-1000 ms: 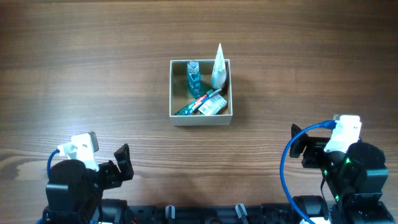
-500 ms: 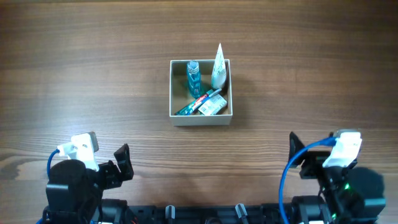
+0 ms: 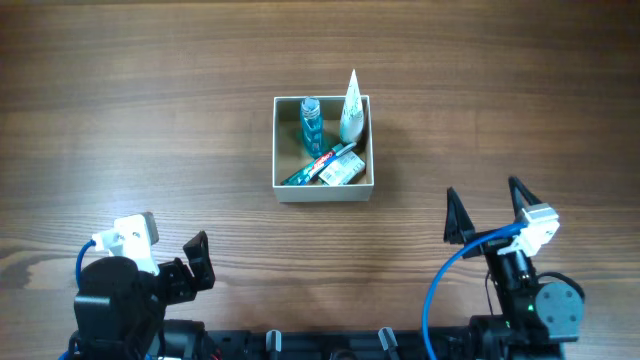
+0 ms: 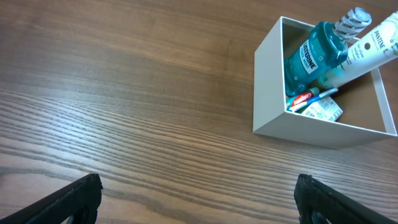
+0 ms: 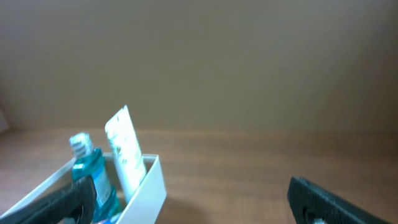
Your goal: Pack container
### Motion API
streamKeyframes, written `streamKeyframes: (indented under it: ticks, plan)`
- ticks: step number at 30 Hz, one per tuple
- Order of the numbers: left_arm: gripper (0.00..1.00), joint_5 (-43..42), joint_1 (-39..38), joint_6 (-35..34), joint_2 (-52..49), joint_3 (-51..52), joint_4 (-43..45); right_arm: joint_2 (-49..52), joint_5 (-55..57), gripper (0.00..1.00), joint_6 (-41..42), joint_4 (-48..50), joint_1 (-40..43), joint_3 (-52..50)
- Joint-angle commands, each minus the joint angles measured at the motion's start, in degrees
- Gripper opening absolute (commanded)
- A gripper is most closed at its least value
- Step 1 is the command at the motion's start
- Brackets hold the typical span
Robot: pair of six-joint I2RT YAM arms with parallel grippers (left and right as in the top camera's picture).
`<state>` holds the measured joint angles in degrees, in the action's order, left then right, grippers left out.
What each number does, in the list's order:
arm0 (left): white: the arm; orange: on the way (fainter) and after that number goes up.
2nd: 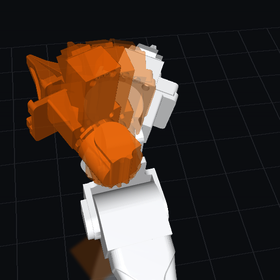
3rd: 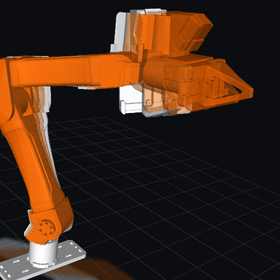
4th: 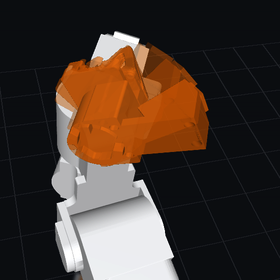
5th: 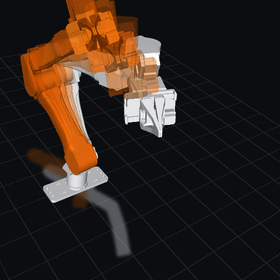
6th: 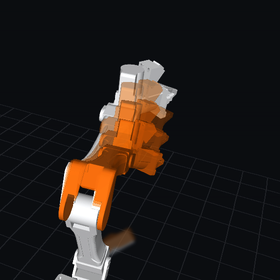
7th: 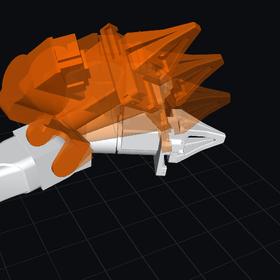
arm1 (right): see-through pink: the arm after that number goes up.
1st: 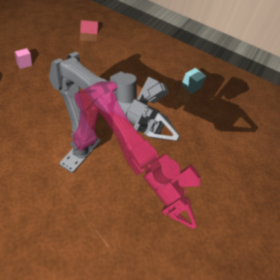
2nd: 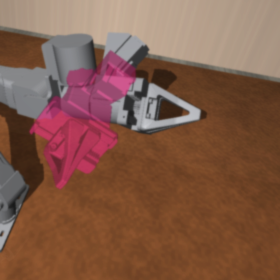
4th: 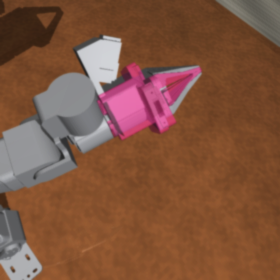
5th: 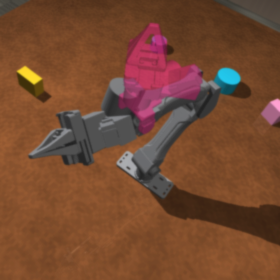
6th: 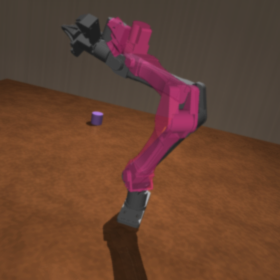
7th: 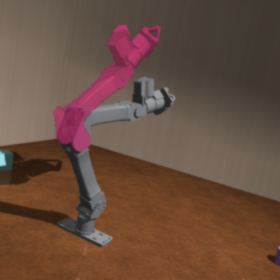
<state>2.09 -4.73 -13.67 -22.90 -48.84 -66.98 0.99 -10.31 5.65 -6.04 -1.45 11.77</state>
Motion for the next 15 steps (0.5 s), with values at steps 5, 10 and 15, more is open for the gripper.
streamKeyframes:
  ticks: [5, 10, 15]
  plan:
    - [1.0, 0.1, 0.5, -0.5, 0.4, 0.3, -0.1, -0.8, -0.7, 1.0, -2.4, 14.8, 0.0, -11.5]
    - [1.0, 0.1, 0.5, -0.5, 0.4, 0.3, -0.1, -0.8, -0.7, 1.0, -4.8, 7.0, 0.0, -11.5]
    - [1.0, 0.1, 0.5, -0.5, 0.4, 0.3, -0.1, -0.8, -0.7, 1.0, -4.8, 6.9, 0.0, -11.5]
